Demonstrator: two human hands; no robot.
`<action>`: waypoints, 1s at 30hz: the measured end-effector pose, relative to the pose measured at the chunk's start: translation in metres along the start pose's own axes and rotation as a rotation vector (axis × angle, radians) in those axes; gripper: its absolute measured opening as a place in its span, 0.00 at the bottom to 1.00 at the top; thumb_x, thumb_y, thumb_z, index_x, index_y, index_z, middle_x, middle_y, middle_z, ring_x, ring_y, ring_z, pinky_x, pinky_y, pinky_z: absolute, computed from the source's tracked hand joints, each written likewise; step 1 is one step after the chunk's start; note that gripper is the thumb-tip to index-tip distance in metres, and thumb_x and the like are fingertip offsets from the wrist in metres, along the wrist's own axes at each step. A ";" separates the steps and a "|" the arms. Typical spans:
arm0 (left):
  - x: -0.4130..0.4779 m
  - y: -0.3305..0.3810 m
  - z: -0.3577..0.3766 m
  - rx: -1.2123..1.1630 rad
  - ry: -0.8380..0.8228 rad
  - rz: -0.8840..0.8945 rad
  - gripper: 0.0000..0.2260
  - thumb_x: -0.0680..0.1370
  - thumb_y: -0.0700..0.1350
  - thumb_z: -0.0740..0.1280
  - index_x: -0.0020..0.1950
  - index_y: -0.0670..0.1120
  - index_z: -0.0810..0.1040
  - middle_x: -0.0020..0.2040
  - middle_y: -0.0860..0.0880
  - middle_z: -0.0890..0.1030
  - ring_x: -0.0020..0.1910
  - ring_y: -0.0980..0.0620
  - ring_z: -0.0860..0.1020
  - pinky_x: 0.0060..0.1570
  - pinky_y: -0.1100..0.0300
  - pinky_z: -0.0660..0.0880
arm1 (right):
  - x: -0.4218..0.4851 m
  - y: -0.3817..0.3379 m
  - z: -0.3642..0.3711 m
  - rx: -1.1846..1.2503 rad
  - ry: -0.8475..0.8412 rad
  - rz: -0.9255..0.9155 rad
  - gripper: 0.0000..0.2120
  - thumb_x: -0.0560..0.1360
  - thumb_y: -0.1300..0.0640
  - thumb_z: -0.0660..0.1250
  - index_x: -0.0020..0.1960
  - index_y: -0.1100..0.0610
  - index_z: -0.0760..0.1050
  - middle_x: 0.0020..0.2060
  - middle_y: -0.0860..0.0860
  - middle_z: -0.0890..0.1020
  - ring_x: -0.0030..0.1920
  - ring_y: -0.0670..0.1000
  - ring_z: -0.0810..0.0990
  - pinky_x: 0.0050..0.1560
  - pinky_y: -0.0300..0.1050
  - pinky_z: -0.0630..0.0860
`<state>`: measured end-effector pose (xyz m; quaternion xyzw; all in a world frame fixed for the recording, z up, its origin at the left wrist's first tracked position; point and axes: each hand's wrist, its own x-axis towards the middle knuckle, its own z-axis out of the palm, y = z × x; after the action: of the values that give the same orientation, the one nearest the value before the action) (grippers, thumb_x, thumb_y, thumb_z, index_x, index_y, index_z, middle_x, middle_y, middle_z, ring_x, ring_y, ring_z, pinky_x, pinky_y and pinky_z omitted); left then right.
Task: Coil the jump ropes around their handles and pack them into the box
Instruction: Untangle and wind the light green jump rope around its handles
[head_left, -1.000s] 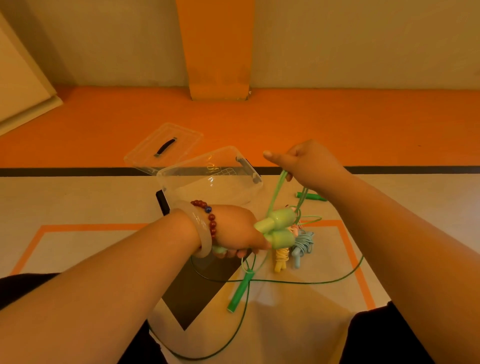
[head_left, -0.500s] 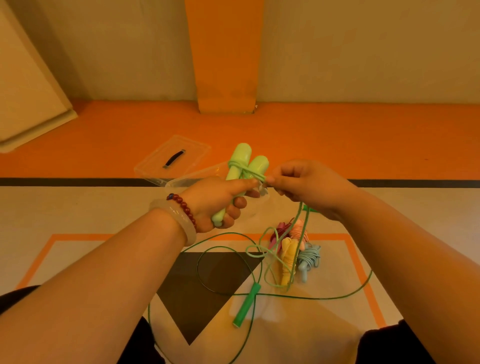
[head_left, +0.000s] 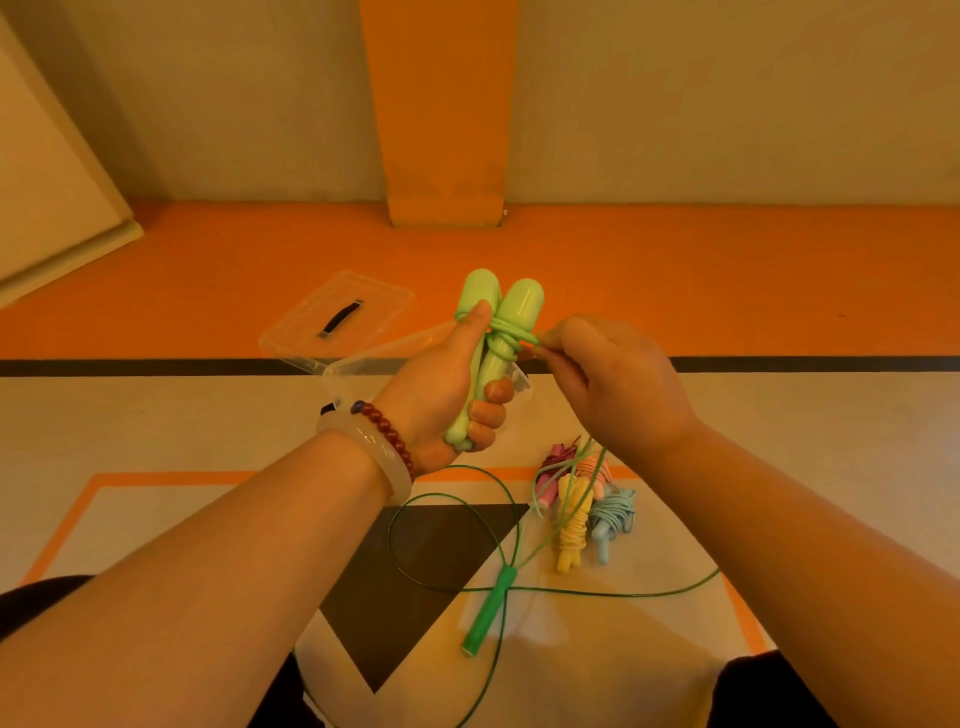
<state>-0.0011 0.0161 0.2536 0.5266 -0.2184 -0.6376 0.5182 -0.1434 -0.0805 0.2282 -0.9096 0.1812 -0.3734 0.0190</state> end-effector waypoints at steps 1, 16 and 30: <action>0.001 -0.001 0.000 0.002 0.009 0.016 0.21 0.79 0.65 0.54 0.48 0.47 0.70 0.27 0.51 0.66 0.20 0.57 0.60 0.20 0.69 0.57 | -0.001 -0.003 0.000 0.105 -0.014 0.094 0.12 0.78 0.53 0.63 0.43 0.61 0.78 0.35 0.54 0.79 0.35 0.55 0.77 0.31 0.50 0.73; 0.002 -0.008 0.002 0.238 0.078 0.278 0.21 0.81 0.58 0.52 0.53 0.45 0.77 0.36 0.50 0.81 0.29 0.56 0.74 0.32 0.62 0.73 | 0.014 -0.006 -0.017 0.800 -0.272 0.707 0.06 0.77 0.58 0.67 0.41 0.52 0.79 0.32 0.51 0.79 0.34 0.46 0.76 0.39 0.44 0.73; -0.004 -0.004 0.004 0.049 0.029 0.257 0.11 0.81 0.50 0.59 0.52 0.45 0.76 0.37 0.51 0.84 0.35 0.53 0.83 0.37 0.59 0.81 | 0.013 -0.011 -0.013 0.744 -0.168 0.728 0.05 0.75 0.54 0.70 0.43 0.54 0.82 0.38 0.64 0.80 0.33 0.48 0.71 0.37 0.51 0.69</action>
<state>-0.0069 0.0198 0.2529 0.5159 -0.2920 -0.5528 0.5857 -0.1403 -0.0737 0.2483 -0.7463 0.3384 -0.3076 0.4836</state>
